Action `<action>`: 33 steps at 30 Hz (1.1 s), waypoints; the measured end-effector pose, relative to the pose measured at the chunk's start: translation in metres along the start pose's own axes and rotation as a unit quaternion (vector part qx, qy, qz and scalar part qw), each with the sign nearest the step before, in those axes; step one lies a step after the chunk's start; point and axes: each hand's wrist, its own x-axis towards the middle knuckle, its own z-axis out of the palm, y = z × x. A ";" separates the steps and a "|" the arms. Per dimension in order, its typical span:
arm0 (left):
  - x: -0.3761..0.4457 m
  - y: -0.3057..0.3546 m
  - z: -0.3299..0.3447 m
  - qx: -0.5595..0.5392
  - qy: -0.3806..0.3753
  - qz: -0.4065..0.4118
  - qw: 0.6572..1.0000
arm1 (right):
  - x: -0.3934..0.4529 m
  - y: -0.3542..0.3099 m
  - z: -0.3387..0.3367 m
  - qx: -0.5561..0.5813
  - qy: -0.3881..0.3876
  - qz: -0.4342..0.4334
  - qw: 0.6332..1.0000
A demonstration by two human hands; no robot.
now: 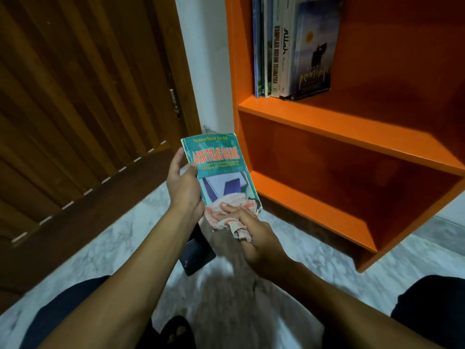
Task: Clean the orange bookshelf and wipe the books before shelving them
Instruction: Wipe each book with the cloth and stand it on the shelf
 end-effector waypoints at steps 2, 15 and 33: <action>0.004 0.006 -0.004 0.009 0.004 0.023 1.000 | -0.002 -0.002 0.002 0.027 0.002 0.019 0.999; -0.021 0.013 -0.003 0.200 -0.177 0.108 0.958 | 0.021 0.025 -0.049 0.139 0.138 0.210 0.958; 0.010 0.062 0.079 0.361 -0.244 0.243 0.866 | 0.104 -0.061 -0.182 0.133 0.258 0.092 0.952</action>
